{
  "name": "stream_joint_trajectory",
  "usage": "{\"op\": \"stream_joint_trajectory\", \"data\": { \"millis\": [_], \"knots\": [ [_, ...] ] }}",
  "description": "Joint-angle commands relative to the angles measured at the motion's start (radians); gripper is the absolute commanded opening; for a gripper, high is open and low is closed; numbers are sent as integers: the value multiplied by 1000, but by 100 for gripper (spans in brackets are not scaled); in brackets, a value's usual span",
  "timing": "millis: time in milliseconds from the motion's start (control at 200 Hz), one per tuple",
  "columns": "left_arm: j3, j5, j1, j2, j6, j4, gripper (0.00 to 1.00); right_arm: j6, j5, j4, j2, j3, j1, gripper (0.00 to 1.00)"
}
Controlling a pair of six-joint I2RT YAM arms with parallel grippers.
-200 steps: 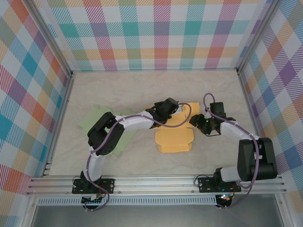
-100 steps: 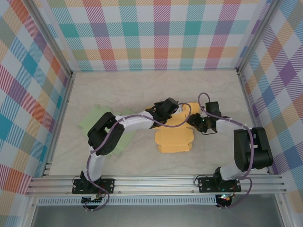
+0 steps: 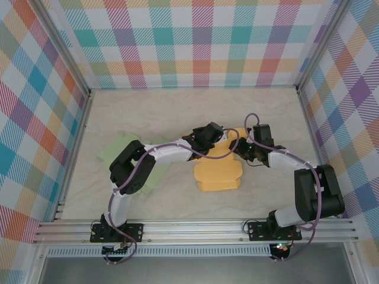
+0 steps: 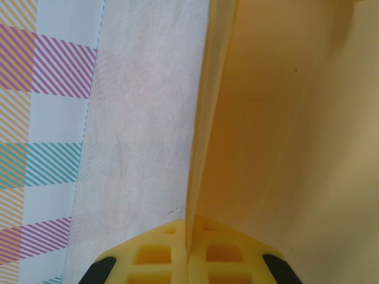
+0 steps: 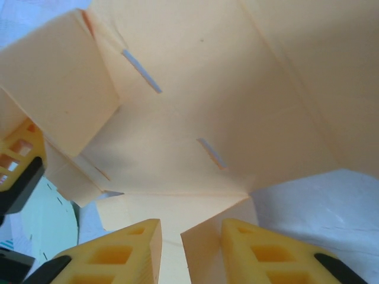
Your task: Fold the paper box
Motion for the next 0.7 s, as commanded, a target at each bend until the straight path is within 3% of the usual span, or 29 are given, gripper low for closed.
{"op": "stream_joint_trajectory", "data": {
  "millis": [0,260,535,695],
  "knots": [
    [31,-9,-8,-5,-27,-27,0,41,-28,89,63,20,25,32],
    [6,-23,-7,-14,-10,-7,0,64,-33,129,158,32,38,27],
    [-78,-54,-6,-37,95,130,0,-36,85,-82,-35,57,27,36],
    [-131,-65,-6,-51,167,277,0,-60,120,-152,-158,34,-37,39]
  ]
}}
